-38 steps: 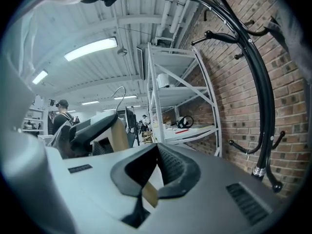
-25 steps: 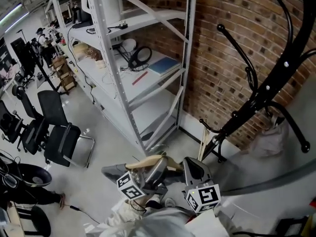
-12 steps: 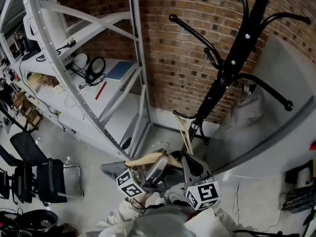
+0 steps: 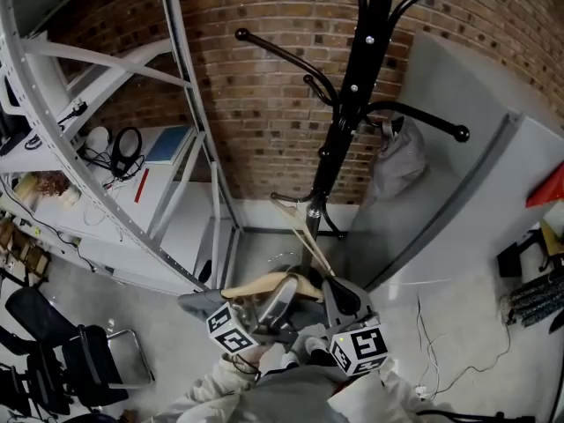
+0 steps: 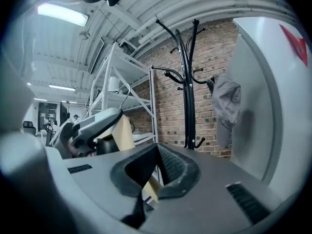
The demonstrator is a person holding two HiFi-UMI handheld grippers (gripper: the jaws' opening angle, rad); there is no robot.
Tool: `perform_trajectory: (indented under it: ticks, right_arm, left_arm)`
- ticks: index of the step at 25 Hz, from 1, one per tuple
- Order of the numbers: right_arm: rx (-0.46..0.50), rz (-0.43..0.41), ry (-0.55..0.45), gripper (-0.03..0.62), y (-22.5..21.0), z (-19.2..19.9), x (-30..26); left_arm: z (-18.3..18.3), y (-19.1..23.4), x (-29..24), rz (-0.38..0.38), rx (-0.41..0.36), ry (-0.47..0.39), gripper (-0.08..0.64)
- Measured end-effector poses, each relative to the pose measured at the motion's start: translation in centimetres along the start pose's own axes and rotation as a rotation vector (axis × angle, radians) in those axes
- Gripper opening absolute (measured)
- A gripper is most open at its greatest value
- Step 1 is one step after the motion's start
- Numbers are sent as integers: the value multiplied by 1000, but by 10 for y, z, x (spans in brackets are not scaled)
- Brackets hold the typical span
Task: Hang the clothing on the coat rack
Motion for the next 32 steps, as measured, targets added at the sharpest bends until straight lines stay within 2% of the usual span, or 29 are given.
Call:
perform_trajectory:
  ticks: [10,17,24,32]
  right_arm:
    - [4,120,6,23,-25,-1,37]
    - [-13,169,-1,24,-55,3,51]
    - [-22,180,-4,23,-90,4,60]
    - [-20,129,-38,24,-114,-4,56]
  left_arm:
    - [31,-12,-25,74,66,72,103]
    - [53,-10,-50,95,95,99,103]
    - [74,-6,-78,98,100,110,103]
    - [73,-1,-100,69,58,78,103]
Point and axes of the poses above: the fingertips, and each gripper's own axes: x backward along the fingers, y to its left, z out of its underside, the point moved 1 cm from there along x, backward along the fingers, and after that the axes turned 6 degrees about x, right-handed, at the moved point
